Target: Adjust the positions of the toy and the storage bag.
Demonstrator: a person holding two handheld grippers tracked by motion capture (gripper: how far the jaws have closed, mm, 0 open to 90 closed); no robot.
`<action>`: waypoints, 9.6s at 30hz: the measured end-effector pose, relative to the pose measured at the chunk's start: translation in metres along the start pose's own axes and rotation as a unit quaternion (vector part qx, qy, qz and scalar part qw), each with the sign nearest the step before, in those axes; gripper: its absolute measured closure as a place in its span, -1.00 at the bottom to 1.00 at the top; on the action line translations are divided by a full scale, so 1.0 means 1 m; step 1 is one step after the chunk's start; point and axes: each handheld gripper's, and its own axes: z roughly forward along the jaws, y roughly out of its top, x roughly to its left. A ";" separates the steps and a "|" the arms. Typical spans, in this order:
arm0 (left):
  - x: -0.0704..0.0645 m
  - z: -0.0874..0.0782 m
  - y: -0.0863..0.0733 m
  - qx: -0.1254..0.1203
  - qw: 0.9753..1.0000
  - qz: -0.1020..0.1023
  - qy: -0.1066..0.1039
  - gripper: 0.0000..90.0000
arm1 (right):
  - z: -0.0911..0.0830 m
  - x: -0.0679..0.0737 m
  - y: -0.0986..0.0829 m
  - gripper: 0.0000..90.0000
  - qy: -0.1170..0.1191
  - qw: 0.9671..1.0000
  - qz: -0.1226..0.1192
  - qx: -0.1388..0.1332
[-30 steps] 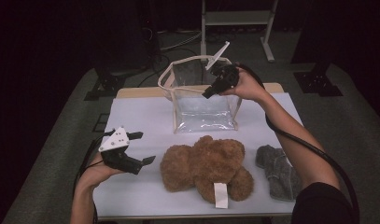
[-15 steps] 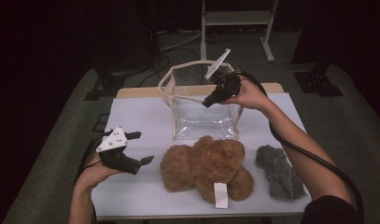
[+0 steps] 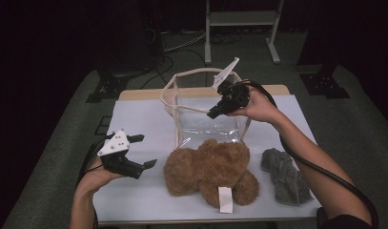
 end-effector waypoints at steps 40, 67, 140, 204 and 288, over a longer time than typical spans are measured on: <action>0.000 0.002 -0.003 0.004 1.000 -0.005 -0.003 -0.84 | 0.024 0.089 -0.018 -0.39 0.055 0.996 -0.066 0.004; 0.001 0.004 -0.005 0.008 1.000 -0.006 -0.008 -0.84 | 0.066 0.087 -0.069 -0.69 0.038 0.998 -0.042 0.030; 0.007 0.000 -0.015 0.013 1.000 -0.017 -0.001 -0.84 | 0.026 0.085 -0.051 0.27 0.050 0.998 -0.030 -0.004; 0.013 -0.007 -0.024 0.009 0.999 -0.031 -0.002 -0.84 | -0.119 -0.017 0.130 0.26 -0.051 0.998 -0.027 -0.036; 0.006 -0.001 -0.025 0.026 0.999 -0.024 -0.018 -0.84 | 0.006 -0.066 0.006 0.25 -0.022 0.993 0.101 0.054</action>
